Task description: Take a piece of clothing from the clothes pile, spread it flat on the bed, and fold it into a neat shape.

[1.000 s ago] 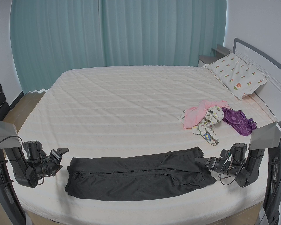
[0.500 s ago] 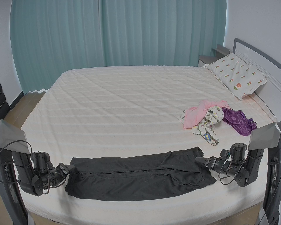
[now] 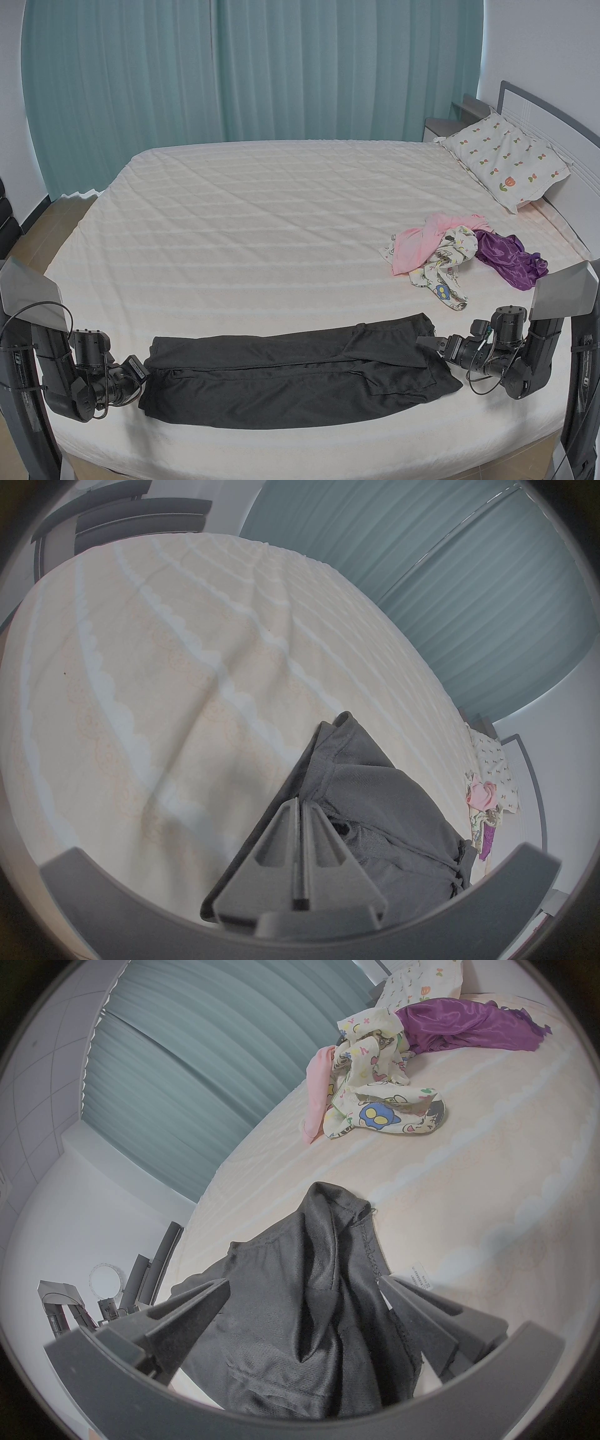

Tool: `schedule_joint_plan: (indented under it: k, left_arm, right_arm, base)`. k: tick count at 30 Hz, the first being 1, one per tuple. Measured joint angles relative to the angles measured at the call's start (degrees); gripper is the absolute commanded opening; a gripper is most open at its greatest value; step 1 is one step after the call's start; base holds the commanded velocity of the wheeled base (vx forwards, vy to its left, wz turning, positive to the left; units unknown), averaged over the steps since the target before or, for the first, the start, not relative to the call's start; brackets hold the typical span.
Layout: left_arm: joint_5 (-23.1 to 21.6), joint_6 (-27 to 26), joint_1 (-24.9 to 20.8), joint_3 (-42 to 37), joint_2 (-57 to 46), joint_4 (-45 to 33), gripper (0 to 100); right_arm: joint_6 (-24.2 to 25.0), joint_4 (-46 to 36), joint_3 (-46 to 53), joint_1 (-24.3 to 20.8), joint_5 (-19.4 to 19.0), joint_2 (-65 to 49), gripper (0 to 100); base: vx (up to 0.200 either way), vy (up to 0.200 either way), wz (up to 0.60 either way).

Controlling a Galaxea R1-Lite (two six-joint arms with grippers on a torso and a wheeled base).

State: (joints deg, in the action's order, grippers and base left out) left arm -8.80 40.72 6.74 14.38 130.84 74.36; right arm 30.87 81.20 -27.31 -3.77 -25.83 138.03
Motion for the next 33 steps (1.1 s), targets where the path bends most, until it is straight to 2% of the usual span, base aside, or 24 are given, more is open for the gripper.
schedule_joint_plan:
  k: [13,14,23,29,33]
  left_arm:
    - [0.3,-5.1,0.6,-2.3,0.3,0.1,0]
    - [0.2,-5.1,0.6,-2.3,0.3,0.1,100]
    - [0.0,-4.5,1.2,-2.5,-0.6,0.0,100]
    - [-2.6,0.6,2.9,-1.7,-5.8,-0.4,100]
    - [-3.1,1.6,2.8,1.3,-8.0,-1.5,100]
  right_arm:
    - [0.0,0.0,0.0,-0.1,0.0,0.0,100]
    - [0.0,0.0,0.0,-0.1,0.0,0.0,100]
    - [0.0,0.0,0.0,-0.1,0.0,0.0,100]
    - [0.0,0.1,0.1,-0.1,-0.5,0.0,100]
    - [0.0,0.1,0.2,-0.3,-0.7,0.0,100]
  base:
    - [0.0,0.0,0.0]
    - [0.0,0.0,0.0]
    - [0.0,0.0,0.0]
    - [0.0,0.0,0.0]
    - [0.0,0.0,0.0]
